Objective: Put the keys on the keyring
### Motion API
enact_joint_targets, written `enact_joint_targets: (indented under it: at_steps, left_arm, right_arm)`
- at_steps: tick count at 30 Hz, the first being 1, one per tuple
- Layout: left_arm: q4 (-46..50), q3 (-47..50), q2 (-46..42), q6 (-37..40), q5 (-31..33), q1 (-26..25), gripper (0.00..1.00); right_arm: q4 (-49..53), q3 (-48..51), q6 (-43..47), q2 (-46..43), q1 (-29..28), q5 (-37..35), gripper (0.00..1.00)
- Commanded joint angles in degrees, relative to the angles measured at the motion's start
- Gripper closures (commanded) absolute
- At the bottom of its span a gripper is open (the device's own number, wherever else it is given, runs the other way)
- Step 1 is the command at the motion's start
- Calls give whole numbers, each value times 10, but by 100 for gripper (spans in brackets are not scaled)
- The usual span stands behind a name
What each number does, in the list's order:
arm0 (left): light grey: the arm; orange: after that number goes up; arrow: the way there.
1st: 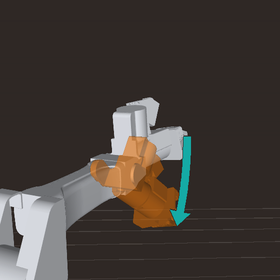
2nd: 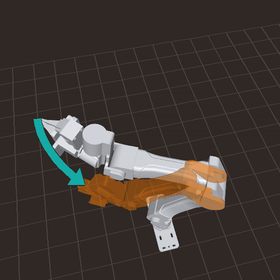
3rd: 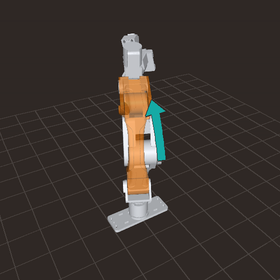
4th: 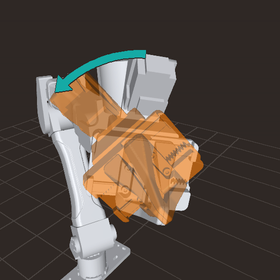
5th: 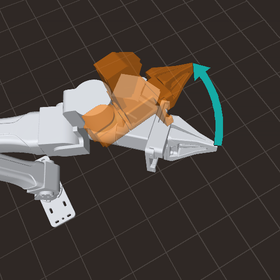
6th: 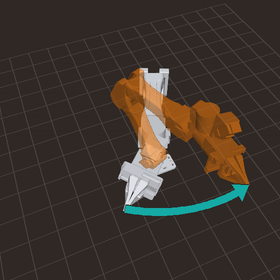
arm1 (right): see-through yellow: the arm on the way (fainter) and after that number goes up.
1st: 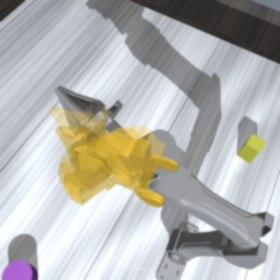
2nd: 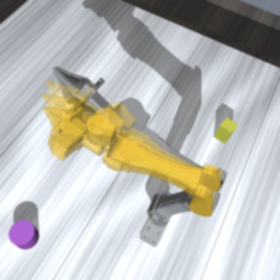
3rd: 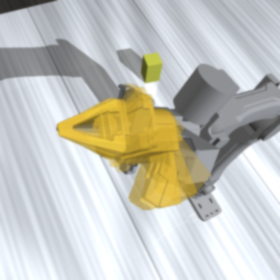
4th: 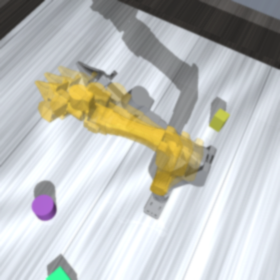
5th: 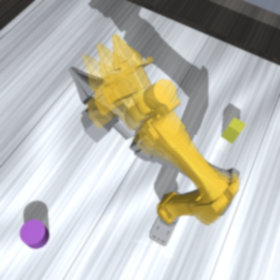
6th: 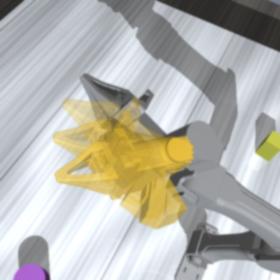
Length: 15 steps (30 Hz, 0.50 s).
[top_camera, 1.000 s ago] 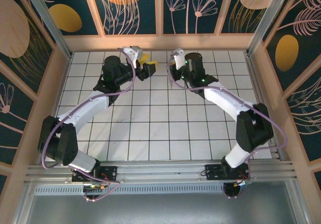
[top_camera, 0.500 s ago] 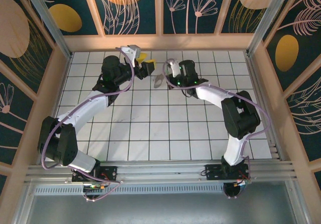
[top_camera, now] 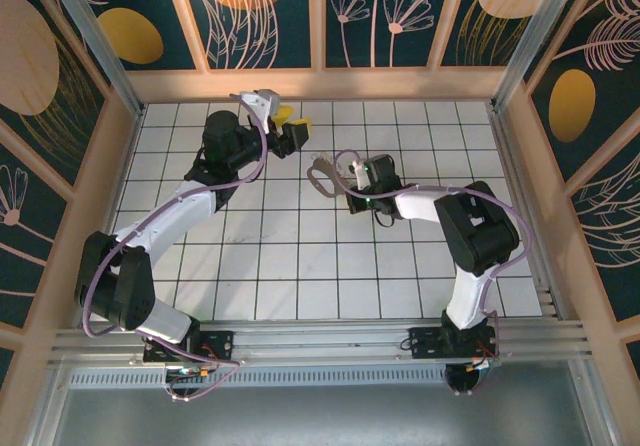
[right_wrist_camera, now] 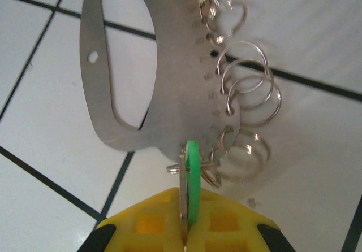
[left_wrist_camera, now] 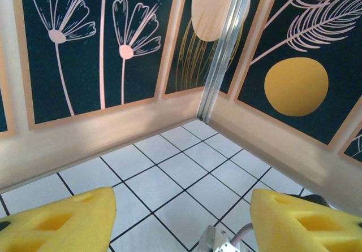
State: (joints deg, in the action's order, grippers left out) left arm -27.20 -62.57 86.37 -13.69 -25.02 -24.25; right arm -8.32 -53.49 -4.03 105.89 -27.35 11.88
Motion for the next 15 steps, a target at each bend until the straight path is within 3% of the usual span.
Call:
enact_joint_targets:
  at_steps: [1,11,12,14,15]
  left_arm:
    - [-6,-5,-5,-11,-10,4,36]
    - [-3,-19,12,-19,-29,4,34]
    - [-3,-20,12,-20,-32,4,33]
    - [-3,-21,15,-23,-42,4,27]
    - [-3,-22,14,-26,-46,4,24]
  right_arm:
    - [12,16,-18,-29,-1,6,100]
    - [35,50,-29,-67,-22,68,100]
    - [37,54,-31,-75,-23,80,94]
    - [52,60,-33,-93,-23,104,72]
    - [59,62,-35,-103,-23,110,65]
